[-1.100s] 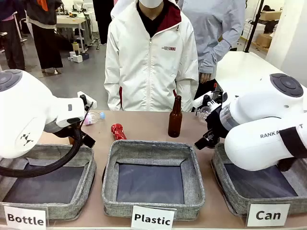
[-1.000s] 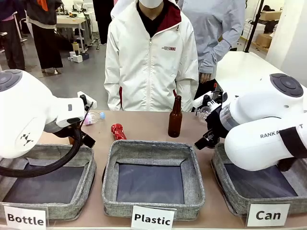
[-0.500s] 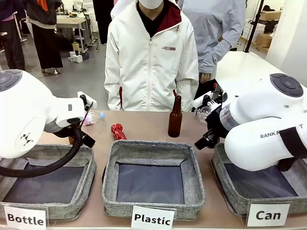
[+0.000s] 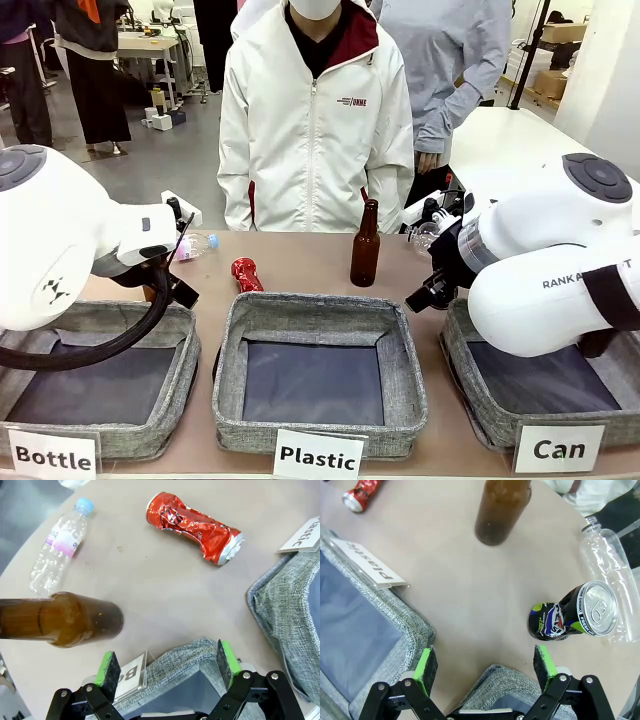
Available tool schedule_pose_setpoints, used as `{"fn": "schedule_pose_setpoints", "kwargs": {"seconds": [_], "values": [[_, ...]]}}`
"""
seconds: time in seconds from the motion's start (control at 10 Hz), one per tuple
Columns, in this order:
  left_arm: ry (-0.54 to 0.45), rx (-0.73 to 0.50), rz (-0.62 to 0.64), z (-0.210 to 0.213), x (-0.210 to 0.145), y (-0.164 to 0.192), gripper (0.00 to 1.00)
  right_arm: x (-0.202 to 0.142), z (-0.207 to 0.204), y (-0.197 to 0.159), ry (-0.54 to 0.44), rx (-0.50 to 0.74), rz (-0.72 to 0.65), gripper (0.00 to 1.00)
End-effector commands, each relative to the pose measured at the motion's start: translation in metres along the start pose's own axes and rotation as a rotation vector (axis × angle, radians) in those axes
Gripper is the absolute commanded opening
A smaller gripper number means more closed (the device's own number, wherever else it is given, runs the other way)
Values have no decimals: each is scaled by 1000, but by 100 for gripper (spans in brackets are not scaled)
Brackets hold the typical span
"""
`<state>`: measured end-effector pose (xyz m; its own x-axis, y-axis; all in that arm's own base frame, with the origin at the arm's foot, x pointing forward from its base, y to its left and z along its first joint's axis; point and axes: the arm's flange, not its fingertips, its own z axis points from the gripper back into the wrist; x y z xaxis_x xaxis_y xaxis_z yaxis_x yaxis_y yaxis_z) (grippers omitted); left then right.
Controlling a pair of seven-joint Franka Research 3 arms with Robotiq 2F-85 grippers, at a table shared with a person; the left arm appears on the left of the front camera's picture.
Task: Sort the can waste into the basket.
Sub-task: Pick up the can waste from the table and place it in the right Fabric basket.
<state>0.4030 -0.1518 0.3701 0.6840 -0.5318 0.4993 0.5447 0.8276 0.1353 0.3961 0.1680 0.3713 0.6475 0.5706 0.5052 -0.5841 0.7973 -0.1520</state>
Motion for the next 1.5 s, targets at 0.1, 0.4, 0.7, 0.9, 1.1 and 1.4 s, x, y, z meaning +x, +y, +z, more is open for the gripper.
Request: {"fn": "schedule_pose_setpoints", "kwargs": {"seconds": [0.1, 0.4, 0.7, 0.9, 1.1, 1.4], "values": [[0, 0, 0, 0, 0, 0, 100, 0, 0, 0, 0, 0, -1, 100], [0, 0, 0, 0, 0, 0, 100, 0, 0, 0, 0, 0, 0, 100], [-90, -195, -69, 62, 0, -14, 100, 5, 70, -14, -42, 82, 55, 100], [-95, -279, 14, 114, -5, -28, 100, 3, 133, -27, -70, 217, 11, 100], [-179, -546, -85, 173, -32, -4, 100, -14, 188, -51, -82, 288, -239, 100], [-390, -694, 209, 208, -100, 102, 100, -101, 230, -108, -189, 532, -476, 100]]}}
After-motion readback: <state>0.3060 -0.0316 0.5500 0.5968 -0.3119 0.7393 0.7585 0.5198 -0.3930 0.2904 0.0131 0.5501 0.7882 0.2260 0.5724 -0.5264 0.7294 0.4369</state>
